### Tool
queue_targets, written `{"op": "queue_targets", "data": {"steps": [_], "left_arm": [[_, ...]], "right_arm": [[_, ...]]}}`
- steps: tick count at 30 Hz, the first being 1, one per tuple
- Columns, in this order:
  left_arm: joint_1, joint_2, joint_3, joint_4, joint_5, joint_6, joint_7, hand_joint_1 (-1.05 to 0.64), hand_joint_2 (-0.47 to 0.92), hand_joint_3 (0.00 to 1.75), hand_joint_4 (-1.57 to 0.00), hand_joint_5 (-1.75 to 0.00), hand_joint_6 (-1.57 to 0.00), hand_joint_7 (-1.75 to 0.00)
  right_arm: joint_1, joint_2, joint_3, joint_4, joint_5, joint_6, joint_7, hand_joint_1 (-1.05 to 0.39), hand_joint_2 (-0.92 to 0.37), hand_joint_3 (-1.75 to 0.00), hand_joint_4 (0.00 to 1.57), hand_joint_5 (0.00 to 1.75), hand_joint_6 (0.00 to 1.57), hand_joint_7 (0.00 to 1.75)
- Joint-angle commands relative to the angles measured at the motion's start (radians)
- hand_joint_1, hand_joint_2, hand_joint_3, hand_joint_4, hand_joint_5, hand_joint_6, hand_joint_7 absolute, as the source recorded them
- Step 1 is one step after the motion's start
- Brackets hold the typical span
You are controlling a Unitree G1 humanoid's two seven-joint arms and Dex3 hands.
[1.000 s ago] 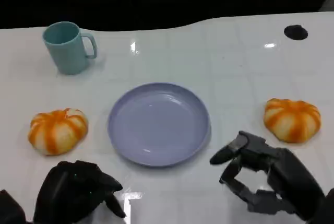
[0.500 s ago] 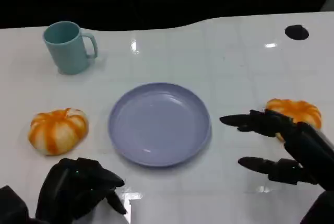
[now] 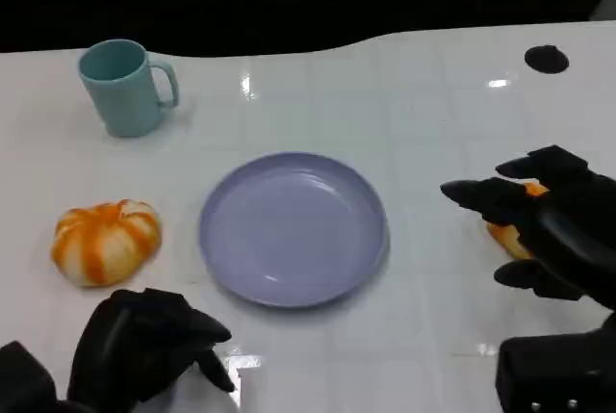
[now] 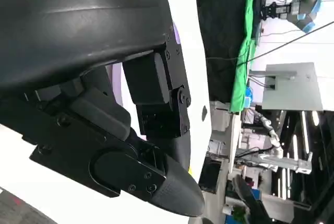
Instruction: Grasp the bread from the table and place it into the plate.
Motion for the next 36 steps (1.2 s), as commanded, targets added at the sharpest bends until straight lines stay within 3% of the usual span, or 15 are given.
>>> {"op": "queue_targets", "data": {"steps": [1,7,19,25,36], "left_arm": [[0.008,0.006,0.005,-0.005,-0.004,-0.004,0.006,-1.05,0.79,0.00,-1.57,-0.64,-1.57,-0.15],[0.011,0.004,0.005,-0.013,-0.009,0.004,0.007,-1.05,0.79,0.00,-1.57,-0.63,-1.57,-0.15],[0.019,0.001,0.004,-0.027,-0.009,0.006,0.010,-1.05,0.78,0.00,-1.57,-0.60,-1.57,-0.15],[0.020,0.002,0.005,-0.028,-0.010,0.003,0.006,-1.05,0.78,0.00,-1.57,-0.57,-1.57,-0.14],[0.022,0.003,0.006,-0.030,-0.009,0.007,0.009,-1.05,0.78,0.00,-1.57,-0.54,-1.57,-0.14]], "right_arm": [[-0.049,-0.016,0.046,0.024,-0.077,0.066,0.021,-0.39,-0.74,0.00,0.02,0.60,0.38,0.04],[-0.107,-0.022,0.097,0.127,-0.117,0.102,-0.004,-0.37,-0.72,0.00,0.05,0.59,0.40,0.03],[-0.188,-0.038,0.180,0.313,-0.169,0.180,-0.021,-0.45,-0.77,0.00,0.15,0.32,0.36,0.00],[-0.218,-0.038,0.197,0.398,-0.149,0.191,-0.038,-0.50,-0.77,0.00,0.20,0.20,0.36,0.00],[-0.283,-0.030,0.238,0.578,-0.107,0.184,-0.152,-0.46,-0.77,0.00,0.25,0.13,0.36,0.00]]}}
